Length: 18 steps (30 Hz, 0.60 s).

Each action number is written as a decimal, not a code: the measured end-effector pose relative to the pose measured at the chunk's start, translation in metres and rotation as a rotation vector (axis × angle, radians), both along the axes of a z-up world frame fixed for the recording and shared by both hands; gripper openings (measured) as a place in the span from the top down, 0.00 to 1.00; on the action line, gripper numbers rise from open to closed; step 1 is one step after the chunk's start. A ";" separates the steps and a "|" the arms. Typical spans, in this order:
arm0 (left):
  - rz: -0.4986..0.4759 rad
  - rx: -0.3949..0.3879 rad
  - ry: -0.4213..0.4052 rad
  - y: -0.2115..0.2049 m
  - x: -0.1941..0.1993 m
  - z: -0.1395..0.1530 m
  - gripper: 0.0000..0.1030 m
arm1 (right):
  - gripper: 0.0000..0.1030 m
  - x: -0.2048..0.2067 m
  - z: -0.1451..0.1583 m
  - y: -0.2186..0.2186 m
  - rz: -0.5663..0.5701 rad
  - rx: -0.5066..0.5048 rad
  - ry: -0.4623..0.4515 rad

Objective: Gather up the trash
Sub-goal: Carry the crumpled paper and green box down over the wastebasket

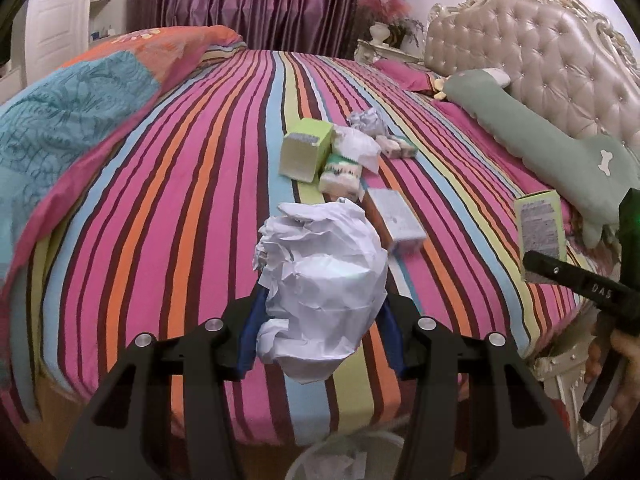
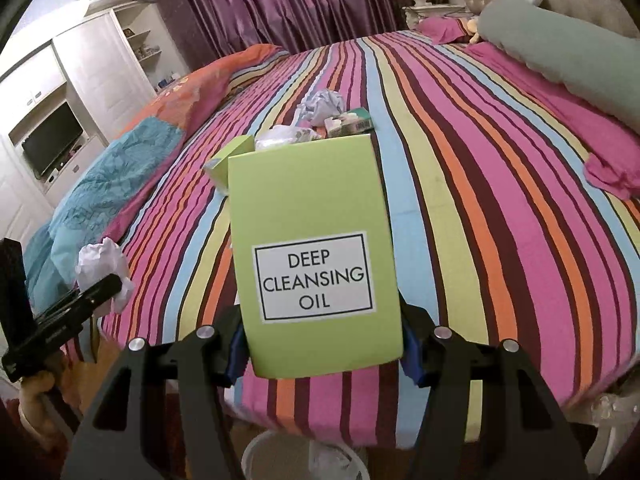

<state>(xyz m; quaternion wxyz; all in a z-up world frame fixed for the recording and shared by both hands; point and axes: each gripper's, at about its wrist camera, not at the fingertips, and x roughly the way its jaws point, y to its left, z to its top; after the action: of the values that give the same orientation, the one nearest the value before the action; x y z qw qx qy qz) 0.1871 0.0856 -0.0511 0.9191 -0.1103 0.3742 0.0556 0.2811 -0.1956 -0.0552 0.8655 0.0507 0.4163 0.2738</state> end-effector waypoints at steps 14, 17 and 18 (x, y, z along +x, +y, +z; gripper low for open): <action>-0.041 -0.013 0.032 -0.024 -0.082 -0.019 0.52 | 0.45 -0.085 -0.007 -0.014 0.018 0.039 0.011; -0.057 -0.015 0.042 -0.032 -0.097 -0.025 0.52 | 0.45 -0.102 -0.012 -0.011 0.030 0.030 0.017; -0.064 -0.015 0.045 -0.033 -0.100 -0.026 0.52 | 0.45 -0.109 -0.014 -0.008 0.037 0.022 0.020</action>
<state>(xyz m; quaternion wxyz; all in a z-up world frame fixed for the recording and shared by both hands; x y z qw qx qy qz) 0.0871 0.0523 -0.0770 0.9108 -0.1041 0.3987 0.0259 0.1719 -0.2040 -0.0691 0.8555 0.0555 0.4228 0.2937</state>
